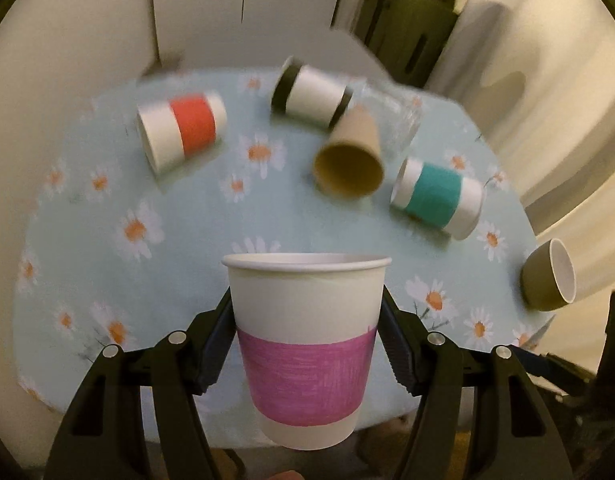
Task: Flip cup upright
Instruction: 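Carry the upright pink-band cup in the right gripper toward the table center, then lower the pink-band cup upright onto the tablecloth and open the right gripper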
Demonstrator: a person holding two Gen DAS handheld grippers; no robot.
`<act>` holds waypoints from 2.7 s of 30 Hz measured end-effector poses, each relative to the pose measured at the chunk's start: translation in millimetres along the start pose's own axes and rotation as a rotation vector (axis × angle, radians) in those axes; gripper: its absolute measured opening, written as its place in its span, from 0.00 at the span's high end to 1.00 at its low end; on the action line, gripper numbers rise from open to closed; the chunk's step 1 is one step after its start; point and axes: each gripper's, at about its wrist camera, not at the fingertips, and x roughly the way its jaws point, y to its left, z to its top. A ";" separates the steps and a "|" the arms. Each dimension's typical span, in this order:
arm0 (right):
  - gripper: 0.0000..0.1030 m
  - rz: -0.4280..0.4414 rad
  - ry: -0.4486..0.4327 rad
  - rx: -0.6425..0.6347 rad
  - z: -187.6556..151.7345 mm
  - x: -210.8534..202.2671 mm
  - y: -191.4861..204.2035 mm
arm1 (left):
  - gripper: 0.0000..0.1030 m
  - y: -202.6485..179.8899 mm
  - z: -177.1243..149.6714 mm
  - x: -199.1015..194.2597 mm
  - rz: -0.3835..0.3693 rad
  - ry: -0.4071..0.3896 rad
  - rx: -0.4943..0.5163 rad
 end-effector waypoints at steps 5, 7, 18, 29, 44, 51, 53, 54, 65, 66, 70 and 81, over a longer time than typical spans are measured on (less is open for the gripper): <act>0.26 -0.018 -0.021 -0.015 2.3 0.5 1.9 | 0.38 -6.4 -8.9 -35.0 -0.020 -0.160 0.049; 0.26 -0.031 -0.031 -0.022 3.4 0.2 2.4 | 0.38 -6.5 -12.5 -45.7 -0.037 -0.209 0.056; 0.26 -0.046 -0.147 -0.113 5.4 -8.3 16.4 | 0.38 8.0 -40.6 -73.4 -0.089 -0.423 0.029; 0.26 -0.091 -0.205 -0.149 6.7 -14.1 19.1 | 0.38 -8.0 -77.7 -87.0 0.045 -0.695 0.131; 0.26 -0.107 -0.225 -0.207 3.1 -17.0 27.0 | 0.37 -21.4 -95.4 -71.0 0.073 -0.845 0.111; 0.26 -0.121 -0.206 -0.168 4.8 -14.4 16.5 | 0.37 -37.2 -113.0 -47.3 0.203 -0.933 0.091; 0.26 -0.121 -0.204 -0.161 5.4 -14.5 13.9 | 0.37 -42.7 -117.5 -38.4 0.224 -0.937 0.105; 0.26 -0.122 -0.206 -0.159 5.8 -15.1 13.1 | 0.37 -44.8 -120.0 -33.6 0.227 -0.939 0.110; 0.26 -0.115 -0.214 -0.143 6.0 -20.1 7.9 | 0.36 -50.0 -130.0 7.7 0.311 -0.954 0.100; 0.26 -0.114 -0.215 -0.143 6.2 -20.4 7.2 | 0.36 -49.3 -129.1 10.9 0.312 -0.947 0.100; 0.26 -0.118 -0.214 -0.143 5.8 -20.9 6.1 | 0.36 -45.1 -131.2 19.6 0.302 -0.925 0.100; 0.26 -0.138 -0.205 -0.157 3.4 -18.6 10.1 | 0.35 -40.4 -134.4 29.3 0.307 -0.899 0.101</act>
